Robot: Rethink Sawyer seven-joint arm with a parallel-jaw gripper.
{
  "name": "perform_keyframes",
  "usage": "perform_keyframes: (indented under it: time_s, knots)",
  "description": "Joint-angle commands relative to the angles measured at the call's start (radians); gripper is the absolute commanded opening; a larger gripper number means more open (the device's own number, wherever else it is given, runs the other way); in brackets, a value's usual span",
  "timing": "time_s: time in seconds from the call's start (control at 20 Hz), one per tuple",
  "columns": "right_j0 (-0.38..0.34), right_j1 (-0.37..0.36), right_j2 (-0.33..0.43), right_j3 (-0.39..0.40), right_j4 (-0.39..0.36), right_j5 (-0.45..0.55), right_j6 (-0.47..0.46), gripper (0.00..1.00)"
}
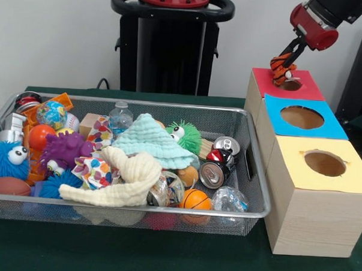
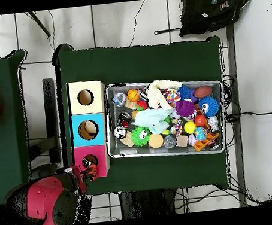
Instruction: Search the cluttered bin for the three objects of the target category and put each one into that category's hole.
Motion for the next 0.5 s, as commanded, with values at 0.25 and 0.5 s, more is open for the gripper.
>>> perform_keyframes:
  time_s: [0.25, 0.5]
  knots:
    - [-0.022, 0.075, 0.098, -0.112, 0.101, -0.059, 0.335, 0.0]
    - [-0.019, 0.086, 0.095, -0.119, 0.118, -0.066, 0.334, 0.0]
